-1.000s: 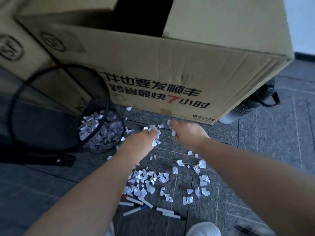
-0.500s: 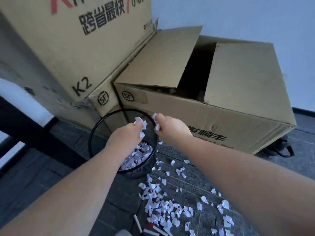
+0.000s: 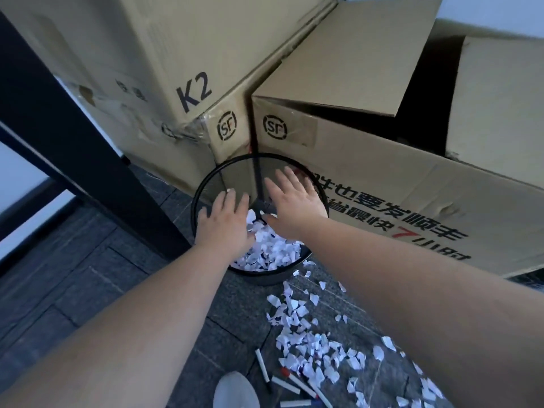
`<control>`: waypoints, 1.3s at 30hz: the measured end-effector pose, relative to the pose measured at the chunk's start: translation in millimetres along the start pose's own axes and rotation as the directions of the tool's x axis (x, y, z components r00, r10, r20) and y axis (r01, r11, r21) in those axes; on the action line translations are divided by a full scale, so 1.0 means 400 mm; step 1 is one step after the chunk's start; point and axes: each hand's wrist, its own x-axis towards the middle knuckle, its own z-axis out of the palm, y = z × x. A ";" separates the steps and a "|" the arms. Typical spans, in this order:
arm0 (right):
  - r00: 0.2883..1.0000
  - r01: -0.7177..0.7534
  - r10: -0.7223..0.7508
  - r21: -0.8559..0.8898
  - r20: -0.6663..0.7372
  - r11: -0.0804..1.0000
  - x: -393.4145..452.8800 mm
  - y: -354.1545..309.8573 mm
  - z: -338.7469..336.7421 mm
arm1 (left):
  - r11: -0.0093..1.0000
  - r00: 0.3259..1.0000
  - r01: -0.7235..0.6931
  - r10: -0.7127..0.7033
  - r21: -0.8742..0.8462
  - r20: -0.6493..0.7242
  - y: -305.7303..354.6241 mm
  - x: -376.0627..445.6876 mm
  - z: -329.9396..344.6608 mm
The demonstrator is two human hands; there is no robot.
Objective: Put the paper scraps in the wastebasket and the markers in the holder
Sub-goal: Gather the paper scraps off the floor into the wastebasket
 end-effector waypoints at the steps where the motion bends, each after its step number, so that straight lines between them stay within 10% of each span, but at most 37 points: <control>1: 0.999 0.021 -0.018 -0.092 0.028 0.996 0.002 0.011 0.007 | 0.999 0.999 0.014 -0.015 0.036 0.033 -0.006 0.004 0.005; 26: 0.986 -0.088 0.108 -0.152 0.130 0.984 -0.360 0.305 -0.056 | 0.955 0.963 -0.260 0.246 0.145 0.109 0.277 -0.108 -0.138; 39: 0.952 -0.175 0.181 -0.045 0.248 0.984 -0.376 0.443 0.230 | 0.895 0.876 -0.445 0.437 -0.006 0.203 0.493 -0.011 0.119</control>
